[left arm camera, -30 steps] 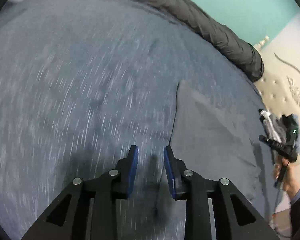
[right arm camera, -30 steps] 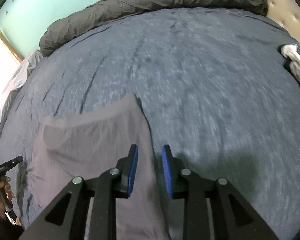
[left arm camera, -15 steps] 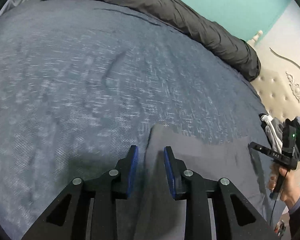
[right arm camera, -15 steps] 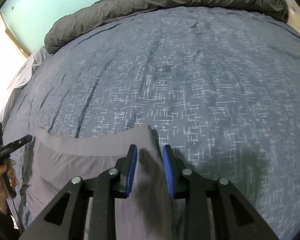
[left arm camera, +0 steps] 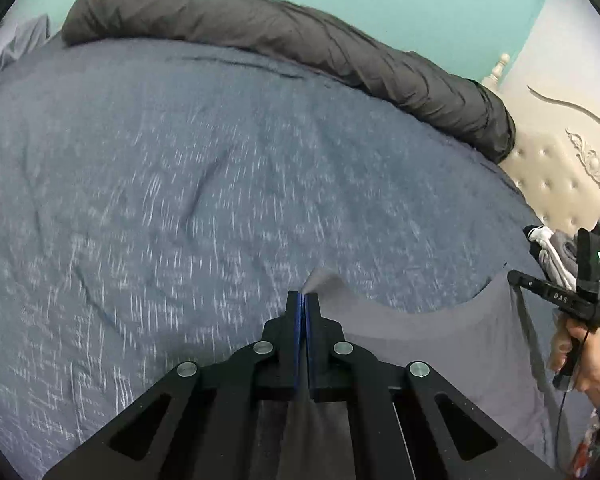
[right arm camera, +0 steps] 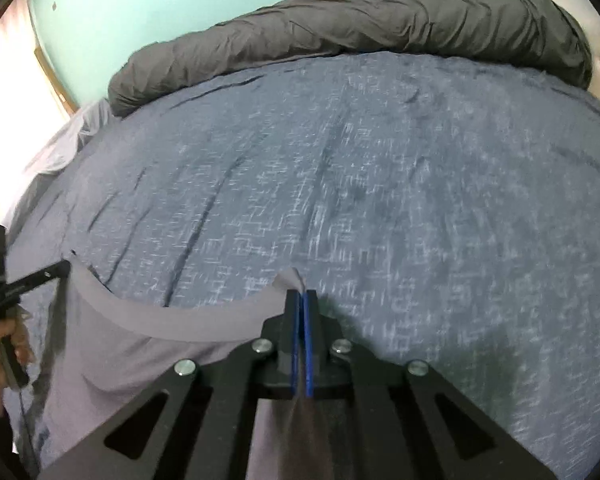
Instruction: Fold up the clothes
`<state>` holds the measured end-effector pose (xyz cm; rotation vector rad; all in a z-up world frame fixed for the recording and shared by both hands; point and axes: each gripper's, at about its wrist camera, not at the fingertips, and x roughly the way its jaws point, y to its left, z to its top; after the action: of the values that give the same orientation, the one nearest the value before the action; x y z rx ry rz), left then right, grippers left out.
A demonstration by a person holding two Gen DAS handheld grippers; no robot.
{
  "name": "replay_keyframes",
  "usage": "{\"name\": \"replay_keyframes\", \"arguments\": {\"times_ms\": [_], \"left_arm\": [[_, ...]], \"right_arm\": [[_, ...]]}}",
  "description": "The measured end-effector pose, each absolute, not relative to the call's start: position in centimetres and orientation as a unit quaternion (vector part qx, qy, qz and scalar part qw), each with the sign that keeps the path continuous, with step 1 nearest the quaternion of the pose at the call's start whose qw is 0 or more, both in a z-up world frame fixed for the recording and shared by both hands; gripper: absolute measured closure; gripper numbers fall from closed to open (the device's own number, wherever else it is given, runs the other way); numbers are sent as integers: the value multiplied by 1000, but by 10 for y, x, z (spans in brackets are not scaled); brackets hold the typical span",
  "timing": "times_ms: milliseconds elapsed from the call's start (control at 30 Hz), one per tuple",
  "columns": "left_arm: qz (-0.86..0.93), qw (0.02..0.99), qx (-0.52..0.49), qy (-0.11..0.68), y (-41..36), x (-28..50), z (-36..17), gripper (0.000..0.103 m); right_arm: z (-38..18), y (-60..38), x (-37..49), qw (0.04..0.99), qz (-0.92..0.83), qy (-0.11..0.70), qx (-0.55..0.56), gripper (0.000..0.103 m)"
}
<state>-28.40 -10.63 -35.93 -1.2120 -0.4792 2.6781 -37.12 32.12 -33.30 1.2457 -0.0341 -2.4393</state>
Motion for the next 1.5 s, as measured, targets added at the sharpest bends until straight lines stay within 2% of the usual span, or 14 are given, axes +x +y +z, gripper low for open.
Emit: {"name": "replay_keyframes", "arguments": {"times_ms": [233,300,333,367,433,500,767,800,867,1000,1200,1400,1467,1500], "left_arm": [[884,74,-427,-174,-104,-293,-377,101],[881,72,-432,-177,-105,-291,-379,95],[880,71,-435,-179,-106,-290,-380,84],[878,70,-437,-180,-107,-288,-381,64],[882,63,-431,-180,-112,-277,-373,46],[884,50,-428,-180,-119,-262,-363,46],[875,24,-435,-212,-141,-193,-353,46],[873,23,-440,-211,-137,-186,-356,46],[868,19,-450,-210,-132,-168,-364,46],[859,14,-459,-226,-132,-140,-377,46],[859,11,-460,-224,-125,-127,-386,47],[853,20,-474,-217,-117,-121,-394,62],[855,24,-473,-213,-112,-122,-393,71],[855,25,-473,-212,-110,-124,-392,80]], "right_arm": [[-350,320,-381,174,-865,2,470,101],[-356,318,-382,160,-861,2,483,101],[-358,318,-383,148,-861,3,488,98],[-356,319,-381,125,-866,10,484,91],[-345,322,-373,105,-881,9,462,80],[-333,330,-360,104,-886,-28,451,74],[-302,337,-265,150,-884,-154,416,73],[-303,336,-254,153,-881,-162,417,71],[-305,331,-232,159,-876,-176,419,59],[-311,325,-190,166,-870,-191,423,59],[-316,331,-152,183,-865,-216,415,52],[-325,338,-140,185,-870,-203,410,47],[-330,341,-141,183,-868,-204,415,47],[-333,344,-142,179,-867,-208,415,47]]}}
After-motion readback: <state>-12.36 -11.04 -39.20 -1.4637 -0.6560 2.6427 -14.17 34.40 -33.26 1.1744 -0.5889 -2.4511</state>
